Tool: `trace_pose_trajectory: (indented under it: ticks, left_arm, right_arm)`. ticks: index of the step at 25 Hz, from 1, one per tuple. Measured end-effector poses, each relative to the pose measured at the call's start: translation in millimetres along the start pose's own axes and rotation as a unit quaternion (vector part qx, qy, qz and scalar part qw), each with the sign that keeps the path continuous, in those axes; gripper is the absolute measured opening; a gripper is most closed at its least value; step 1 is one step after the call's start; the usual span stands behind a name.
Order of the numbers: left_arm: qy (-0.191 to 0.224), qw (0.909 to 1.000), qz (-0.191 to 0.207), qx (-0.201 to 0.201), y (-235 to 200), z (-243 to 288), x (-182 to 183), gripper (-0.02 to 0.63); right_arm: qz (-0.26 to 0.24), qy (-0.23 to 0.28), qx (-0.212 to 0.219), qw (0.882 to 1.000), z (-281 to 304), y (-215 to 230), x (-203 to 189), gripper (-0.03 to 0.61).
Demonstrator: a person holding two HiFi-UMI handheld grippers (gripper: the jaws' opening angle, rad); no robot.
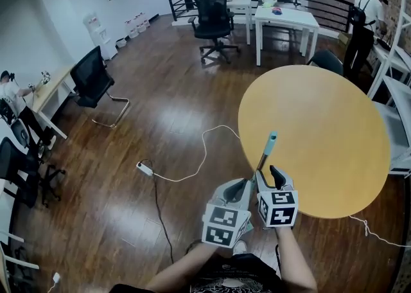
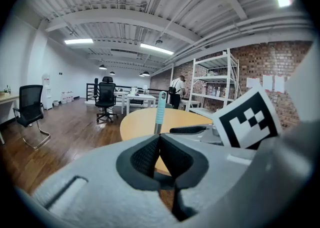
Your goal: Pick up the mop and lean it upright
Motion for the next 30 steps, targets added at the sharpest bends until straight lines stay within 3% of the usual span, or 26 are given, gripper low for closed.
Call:
trace_pose_trajectory:
  ticks: [3,9,13,19,25,30]
  left_arm:
    - [-0.004,1.0000,0.001,0.005,-6.1,8.6,2.6,0.003]
    - [-0.017,0.9997,-0.011,0.014,-20.8,17.4,-4.7,0.003]
    - [-0.023,0.9995,-0.016,0.016,-32.9,17.5,-8.7,0.003]
    - [-0.023,0.9993,-0.018,0.024,-44.5,16.1,-12.8,0.003]
    - [-0.022,0.9992,-0.022,0.027,-47.5,11.9,-14.5,0.003]
    - [-0.018,0.9988,-0.030,0.033,-53.4,9.6,-15.9,0.003]
  right_arm:
    - [0.010,-0.002,-0.002,1.000,17.9,6.8,4.2,0.202]
    - [0.011,-0.021,-0.013,1.000,55.0,22.7,3.5,0.202]
    - [0.000,-0.019,-0.017,1.000,66.5,23.3,5.6,0.106]
    - [-0.006,-0.012,-0.009,1.000,66.9,16.8,3.4,0.101]
    - [0.000,-0.023,0.017,1.000,55.2,-10.0,-2.8,0.101]
    - [-0.023,-0.019,0.043,0.999,44.6,-39.3,-1.4,0.101]
Point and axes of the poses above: the fingertips, and each gripper's own axes: z forward along the fingers, y to its right, x out of its top, the point moved 3 cm from there along -z, backward along the fingers, and after that the axes turned 11 degrees about z, right-handed, at the moved point
